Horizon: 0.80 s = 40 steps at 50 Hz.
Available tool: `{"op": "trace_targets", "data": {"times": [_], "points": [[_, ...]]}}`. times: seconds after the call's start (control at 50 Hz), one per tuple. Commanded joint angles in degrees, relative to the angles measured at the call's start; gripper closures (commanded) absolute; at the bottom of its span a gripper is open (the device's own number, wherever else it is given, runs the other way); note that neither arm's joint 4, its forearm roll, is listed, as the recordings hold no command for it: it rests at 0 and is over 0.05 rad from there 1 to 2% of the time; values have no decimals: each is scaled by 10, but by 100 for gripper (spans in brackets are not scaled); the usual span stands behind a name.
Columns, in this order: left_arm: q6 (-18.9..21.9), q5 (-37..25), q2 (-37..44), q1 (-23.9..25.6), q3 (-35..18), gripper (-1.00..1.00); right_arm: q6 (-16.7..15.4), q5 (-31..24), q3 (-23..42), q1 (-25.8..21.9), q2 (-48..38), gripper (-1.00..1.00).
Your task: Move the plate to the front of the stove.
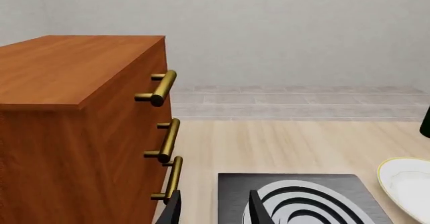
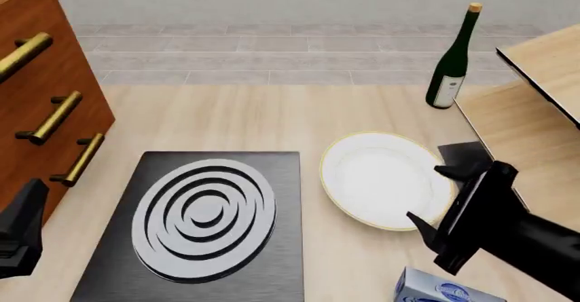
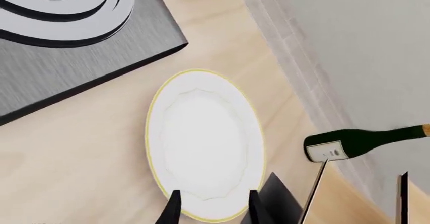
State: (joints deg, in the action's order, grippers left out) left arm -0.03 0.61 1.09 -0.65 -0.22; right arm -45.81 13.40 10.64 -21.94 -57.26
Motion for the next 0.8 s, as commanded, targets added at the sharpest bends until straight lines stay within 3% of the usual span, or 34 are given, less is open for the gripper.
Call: {"op": "trace_targets", "data": {"times": [0.02,0.16,0.34,0.66,0.8], "points": [[0,0,0,0,0,-100,3,3,4,-17,-28,-100],[0,0,0,0,0,-100,0,-25,18,-20,-27,-100],[0,0,0,0,0,-100,-1,-126,75,-23,1,-100],[0,0,0,0,0,-100,16,-190,129,-50,-26,-100],[0,0,0,0,0,-100,26,-193,138,-64,-42,-100]]}}
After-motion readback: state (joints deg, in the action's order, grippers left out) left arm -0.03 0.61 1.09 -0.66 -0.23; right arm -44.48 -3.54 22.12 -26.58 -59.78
